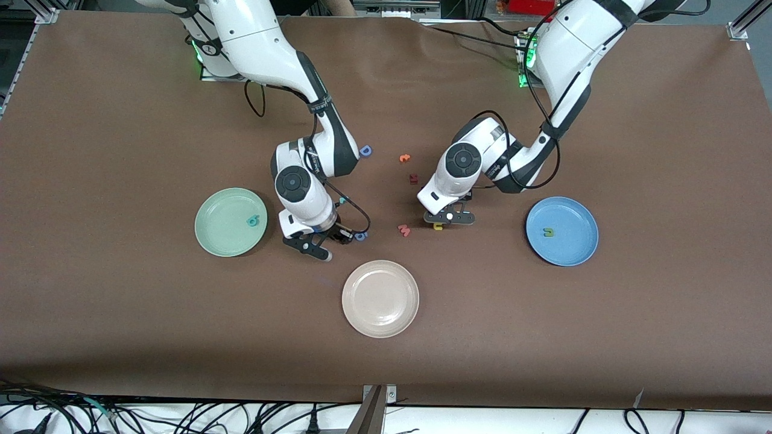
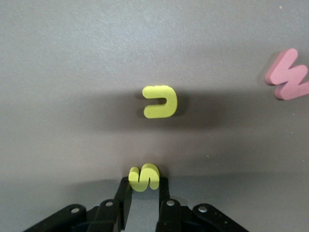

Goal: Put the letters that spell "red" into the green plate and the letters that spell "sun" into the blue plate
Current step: 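Carry the s to the blue plate while the right gripper carries e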

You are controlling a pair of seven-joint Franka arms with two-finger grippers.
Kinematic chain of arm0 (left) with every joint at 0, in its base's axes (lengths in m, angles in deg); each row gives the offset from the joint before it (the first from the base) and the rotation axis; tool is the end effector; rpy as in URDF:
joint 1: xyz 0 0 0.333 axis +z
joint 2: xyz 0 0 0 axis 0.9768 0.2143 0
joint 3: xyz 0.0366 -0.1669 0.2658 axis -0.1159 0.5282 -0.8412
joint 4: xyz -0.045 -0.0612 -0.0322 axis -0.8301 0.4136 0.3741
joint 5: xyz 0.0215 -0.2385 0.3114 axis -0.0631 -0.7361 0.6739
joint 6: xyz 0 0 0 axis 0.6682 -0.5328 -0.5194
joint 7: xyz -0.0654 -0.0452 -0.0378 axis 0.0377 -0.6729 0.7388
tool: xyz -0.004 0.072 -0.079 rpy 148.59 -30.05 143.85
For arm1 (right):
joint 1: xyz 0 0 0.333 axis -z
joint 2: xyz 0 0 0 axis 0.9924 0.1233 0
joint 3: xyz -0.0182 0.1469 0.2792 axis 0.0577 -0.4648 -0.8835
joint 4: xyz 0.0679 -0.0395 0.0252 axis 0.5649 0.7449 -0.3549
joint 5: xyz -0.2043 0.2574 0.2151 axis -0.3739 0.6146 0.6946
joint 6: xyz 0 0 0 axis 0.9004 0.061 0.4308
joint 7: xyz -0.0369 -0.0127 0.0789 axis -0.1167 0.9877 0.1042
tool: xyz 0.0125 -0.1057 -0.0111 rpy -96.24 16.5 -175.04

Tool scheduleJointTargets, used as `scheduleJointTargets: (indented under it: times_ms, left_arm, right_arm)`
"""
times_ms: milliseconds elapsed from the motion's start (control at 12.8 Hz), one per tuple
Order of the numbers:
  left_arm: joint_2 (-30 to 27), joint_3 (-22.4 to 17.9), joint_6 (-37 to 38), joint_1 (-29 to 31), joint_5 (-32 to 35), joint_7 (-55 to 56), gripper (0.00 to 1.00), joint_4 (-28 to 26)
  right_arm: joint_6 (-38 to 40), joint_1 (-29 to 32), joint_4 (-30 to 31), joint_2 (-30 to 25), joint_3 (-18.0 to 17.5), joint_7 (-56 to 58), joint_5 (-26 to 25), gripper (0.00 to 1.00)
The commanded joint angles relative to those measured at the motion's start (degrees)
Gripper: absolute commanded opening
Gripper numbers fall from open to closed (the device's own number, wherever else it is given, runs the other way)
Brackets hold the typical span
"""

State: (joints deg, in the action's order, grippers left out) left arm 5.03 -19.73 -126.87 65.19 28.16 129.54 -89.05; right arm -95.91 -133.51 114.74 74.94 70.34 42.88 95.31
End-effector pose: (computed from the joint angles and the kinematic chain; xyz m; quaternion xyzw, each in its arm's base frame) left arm 0.5067 -0.3592 0.1734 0.9972 -0.0114 -0.0742 0.0009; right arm 0.5898 0.3757 0.1773 -0.9779 0.2003 -0.0162 0.0582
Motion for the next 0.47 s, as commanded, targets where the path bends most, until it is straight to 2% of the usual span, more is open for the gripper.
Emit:
scheduleJointTargets:
  times_ms: [0,392]
  left_arm:
    - [-3.1,0.1,4.2,2.3,2.3,-1.4,0.11,0.5]
    - [-7.7,0.5,11.4,9.5,1.6,-16.2,0.12,1.5]
  right_arm:
    - [2.0,0.1,-1.7,0.8,0.2,0.7,0.7,0.27]
    - [6.3,0.4,-1.9,-1.2,1.2,1.6,0.5,0.27]
